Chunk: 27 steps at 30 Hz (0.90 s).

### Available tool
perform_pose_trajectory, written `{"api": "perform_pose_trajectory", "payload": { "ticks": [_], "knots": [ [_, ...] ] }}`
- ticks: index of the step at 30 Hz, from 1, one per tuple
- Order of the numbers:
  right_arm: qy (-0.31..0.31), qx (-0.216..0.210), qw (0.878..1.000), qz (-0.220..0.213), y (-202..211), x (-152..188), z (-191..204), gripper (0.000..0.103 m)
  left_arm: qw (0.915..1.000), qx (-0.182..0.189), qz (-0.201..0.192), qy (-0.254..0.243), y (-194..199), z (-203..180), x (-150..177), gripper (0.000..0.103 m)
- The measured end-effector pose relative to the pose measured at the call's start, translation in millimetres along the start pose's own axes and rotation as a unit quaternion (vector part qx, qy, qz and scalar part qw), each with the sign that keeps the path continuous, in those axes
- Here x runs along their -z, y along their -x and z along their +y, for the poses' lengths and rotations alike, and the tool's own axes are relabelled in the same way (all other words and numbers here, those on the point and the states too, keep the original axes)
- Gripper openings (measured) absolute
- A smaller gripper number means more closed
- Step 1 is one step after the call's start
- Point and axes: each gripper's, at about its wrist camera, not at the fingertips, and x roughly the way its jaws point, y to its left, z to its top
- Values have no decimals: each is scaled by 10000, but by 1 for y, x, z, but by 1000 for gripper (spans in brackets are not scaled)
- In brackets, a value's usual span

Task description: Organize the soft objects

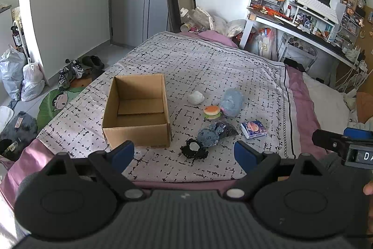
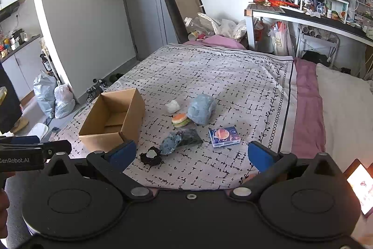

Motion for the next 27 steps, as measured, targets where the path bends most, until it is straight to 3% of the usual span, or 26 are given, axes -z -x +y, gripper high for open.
{"api": "perform_pose_trajectory", "payload": {
  "ticks": [27],
  "knots": [
    [40,31,10000,19,0,2,3,103,10000,5,-14,9,0,0,0,92]
  ]
}}
